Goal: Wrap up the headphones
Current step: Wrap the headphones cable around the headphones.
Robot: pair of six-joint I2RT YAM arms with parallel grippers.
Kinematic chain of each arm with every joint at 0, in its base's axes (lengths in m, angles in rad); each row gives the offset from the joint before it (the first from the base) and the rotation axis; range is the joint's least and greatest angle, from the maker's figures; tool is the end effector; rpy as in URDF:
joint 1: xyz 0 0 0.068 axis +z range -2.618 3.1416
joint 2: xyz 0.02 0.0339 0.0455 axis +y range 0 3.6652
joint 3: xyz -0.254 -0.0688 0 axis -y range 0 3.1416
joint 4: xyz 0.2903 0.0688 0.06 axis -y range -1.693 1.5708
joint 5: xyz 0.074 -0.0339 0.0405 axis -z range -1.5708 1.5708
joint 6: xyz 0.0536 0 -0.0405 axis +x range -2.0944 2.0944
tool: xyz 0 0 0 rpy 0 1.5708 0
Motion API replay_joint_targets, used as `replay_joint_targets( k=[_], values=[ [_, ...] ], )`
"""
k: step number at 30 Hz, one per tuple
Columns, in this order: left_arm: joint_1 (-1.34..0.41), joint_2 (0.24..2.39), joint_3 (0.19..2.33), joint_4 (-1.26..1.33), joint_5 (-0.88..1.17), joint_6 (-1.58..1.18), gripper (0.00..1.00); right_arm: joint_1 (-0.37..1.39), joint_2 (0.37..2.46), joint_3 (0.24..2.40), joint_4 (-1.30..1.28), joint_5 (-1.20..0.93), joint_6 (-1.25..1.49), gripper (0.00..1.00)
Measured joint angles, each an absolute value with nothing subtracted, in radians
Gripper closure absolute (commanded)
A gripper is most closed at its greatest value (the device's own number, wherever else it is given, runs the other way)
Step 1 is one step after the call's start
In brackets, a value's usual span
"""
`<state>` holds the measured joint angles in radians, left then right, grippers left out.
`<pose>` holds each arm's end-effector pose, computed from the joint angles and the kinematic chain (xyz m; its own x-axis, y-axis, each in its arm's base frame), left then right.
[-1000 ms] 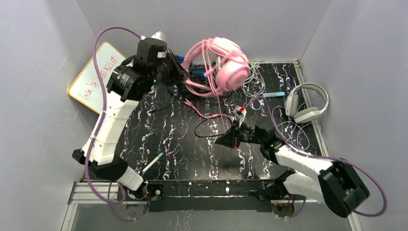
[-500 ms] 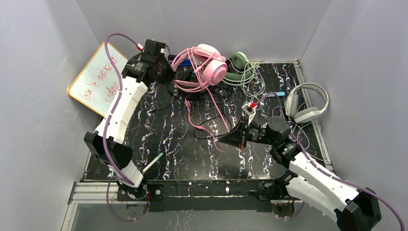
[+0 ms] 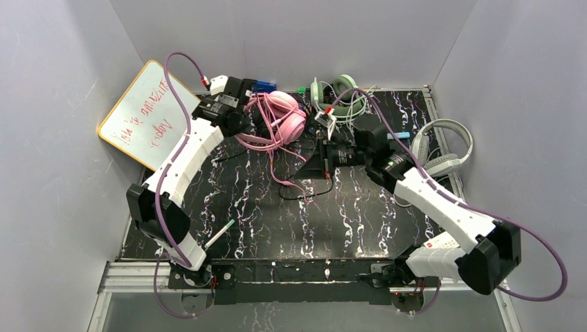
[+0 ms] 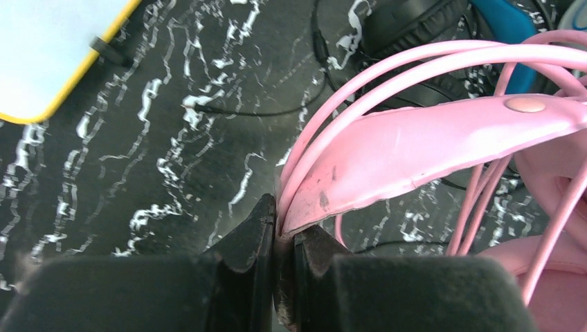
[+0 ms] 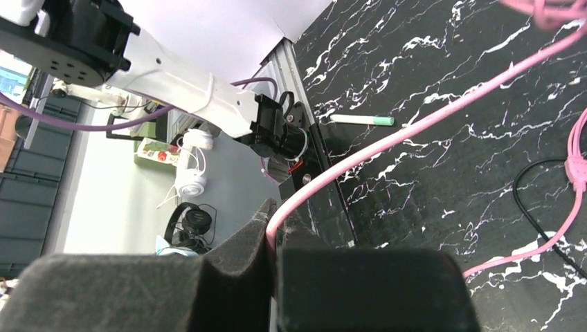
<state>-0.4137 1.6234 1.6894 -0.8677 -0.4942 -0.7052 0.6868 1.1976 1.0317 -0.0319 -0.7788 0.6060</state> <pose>0.3795 -0.1389 0.3591 -0.5346 -0.3885 -0.7505 -0.3870 0.9020 -0.1913 0.2341 0.2406 0.3392 -0.6853 -0.0377 -0.7273 -0.7221 0.1644 0.6719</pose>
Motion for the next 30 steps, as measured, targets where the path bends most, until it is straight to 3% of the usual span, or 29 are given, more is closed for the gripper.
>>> replay_joint_targets(
  k=[6, 11, 30],
  values=[
    [-0.516, 1.622, 1.650, -0.853, -0.649, -0.641, 1.00, 0.693, 1.330, 1.252, -0.200, -0.789, 0.543, 0.96],
    [-0.584, 1.622, 1.572, -0.807, -0.662, -0.597, 1.00, 0.696, 1.430, 1.381, -0.323, -0.789, 0.492, 0.92],
    [-0.716, 1.469, 1.281, -0.638, -0.606, -0.288, 1.00, 0.688, 1.546, 1.534, -0.628, -0.635, 0.363, 0.87]
  ],
)
